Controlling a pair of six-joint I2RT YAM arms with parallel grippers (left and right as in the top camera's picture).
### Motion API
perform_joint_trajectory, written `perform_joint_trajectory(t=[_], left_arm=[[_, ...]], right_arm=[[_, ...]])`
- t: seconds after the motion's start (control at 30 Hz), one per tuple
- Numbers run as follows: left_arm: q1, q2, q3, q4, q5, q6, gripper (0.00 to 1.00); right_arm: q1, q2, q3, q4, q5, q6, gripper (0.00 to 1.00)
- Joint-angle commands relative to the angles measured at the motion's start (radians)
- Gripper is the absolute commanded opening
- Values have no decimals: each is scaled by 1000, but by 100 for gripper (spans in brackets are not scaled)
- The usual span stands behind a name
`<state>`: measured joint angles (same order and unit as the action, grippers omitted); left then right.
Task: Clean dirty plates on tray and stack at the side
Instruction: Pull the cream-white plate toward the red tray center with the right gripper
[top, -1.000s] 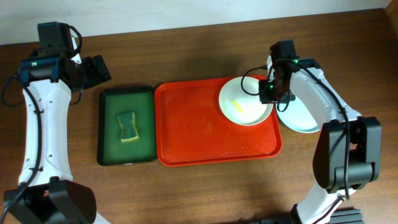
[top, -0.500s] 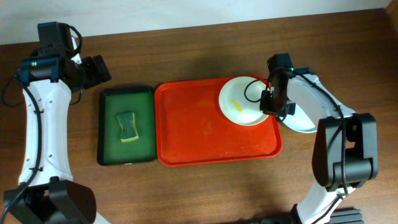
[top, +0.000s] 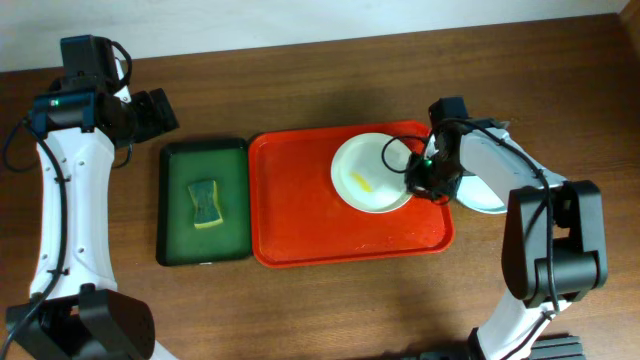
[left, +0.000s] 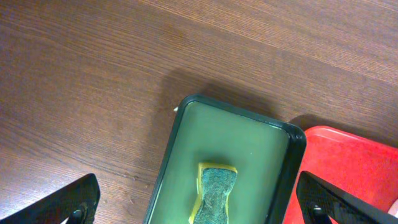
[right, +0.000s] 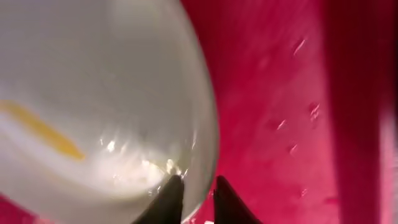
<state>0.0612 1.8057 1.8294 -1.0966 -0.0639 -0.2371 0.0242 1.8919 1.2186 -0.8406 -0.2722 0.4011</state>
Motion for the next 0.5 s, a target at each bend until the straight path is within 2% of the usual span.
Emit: perform_joint_trajectory(t=[0.0, 0.1, 0.17, 0.23, 0.37, 0.47], left_arm=[[0, -7, 8, 2, -4, -5, 99], [0, -7, 8, 2, -4, -5, 99], [0, -7, 8, 2, -4, -5, 99], [1, -7, 8, 2, -4, -5, 99], [0, -7, 8, 2, -4, -5, 99], [1, -7, 8, 2, -4, -5, 99]], right_arm=[[35, 13, -8, -24, -69, 2, 29], [30, 12, 43, -25, -68, -60, 32], [13, 11, 158, -92, -51, -102, 38], [4, 11, 227, -108, -17, -205, 43], [3, 16, 192, 3, 165, -325, 44], [3, 22, 142, 110, 172, -415, 44]])
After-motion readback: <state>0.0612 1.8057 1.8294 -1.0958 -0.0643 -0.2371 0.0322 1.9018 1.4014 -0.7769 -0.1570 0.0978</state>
